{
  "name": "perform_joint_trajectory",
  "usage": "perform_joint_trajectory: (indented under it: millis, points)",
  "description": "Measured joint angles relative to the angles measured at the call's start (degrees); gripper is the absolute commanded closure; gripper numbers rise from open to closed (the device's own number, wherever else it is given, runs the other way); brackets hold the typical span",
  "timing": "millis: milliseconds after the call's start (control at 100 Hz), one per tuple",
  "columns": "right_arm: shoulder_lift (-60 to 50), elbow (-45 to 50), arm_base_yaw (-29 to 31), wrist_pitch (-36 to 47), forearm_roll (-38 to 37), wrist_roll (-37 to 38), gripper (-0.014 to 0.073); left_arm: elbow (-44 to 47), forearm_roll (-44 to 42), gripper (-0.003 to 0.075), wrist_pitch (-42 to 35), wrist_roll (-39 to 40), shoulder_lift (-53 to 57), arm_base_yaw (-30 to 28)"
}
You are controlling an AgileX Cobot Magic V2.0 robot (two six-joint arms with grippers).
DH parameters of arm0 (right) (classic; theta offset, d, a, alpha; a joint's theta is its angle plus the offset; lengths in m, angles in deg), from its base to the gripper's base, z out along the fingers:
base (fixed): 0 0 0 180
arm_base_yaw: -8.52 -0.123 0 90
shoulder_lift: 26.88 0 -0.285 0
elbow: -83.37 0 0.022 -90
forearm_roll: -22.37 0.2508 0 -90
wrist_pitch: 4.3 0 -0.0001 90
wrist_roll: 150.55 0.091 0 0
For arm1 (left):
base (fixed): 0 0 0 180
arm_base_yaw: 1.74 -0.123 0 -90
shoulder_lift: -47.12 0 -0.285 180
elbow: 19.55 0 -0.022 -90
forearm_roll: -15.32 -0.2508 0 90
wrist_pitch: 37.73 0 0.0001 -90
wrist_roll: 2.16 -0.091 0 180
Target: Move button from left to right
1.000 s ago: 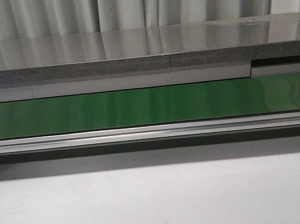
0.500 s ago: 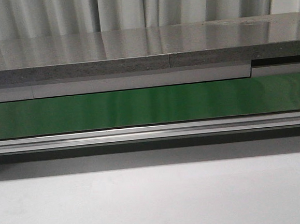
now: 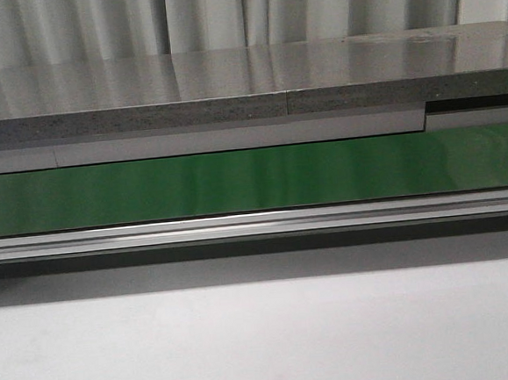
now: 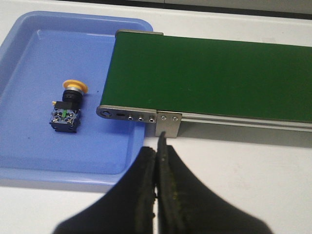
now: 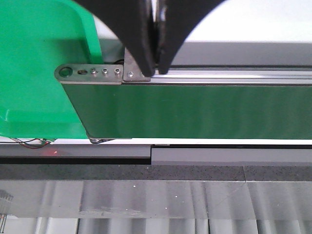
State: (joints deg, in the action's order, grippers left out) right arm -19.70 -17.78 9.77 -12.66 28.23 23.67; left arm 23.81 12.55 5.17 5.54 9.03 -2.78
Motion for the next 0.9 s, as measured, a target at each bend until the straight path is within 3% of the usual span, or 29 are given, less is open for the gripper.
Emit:
perform_joint_trajectory:
  millis: [100,250,320,690,900]
  points:
    - [0.00,0.00,0.00,0.00,0.00,0.00,0.0662,0.00,0.00,0.0564,0.00,0.00,0.00,0.00]
    - [0.00,0.00,0.00,0.00,0.00,0.00,0.0662,0.00,0.00,0.0182,0.00,0.00,0.00,0.00]
    - [0.00,0.00,0.00,0.00,0.00,0.00,0.0662,0.00,0.00,0.0101,0.00,0.00,0.00,0.00]
    - [0.00,0.00,0.00,0.00,0.00,0.00,0.0662,-0.58,-0.73,0.0104,-0.80,0.00,-0.14,0.00]
    - [0.00,0.00,0.00,0.00,0.00,0.00,0.0662,-7.36,-4.93,0.0104,0.63,0.00,-7.03,-0.36]
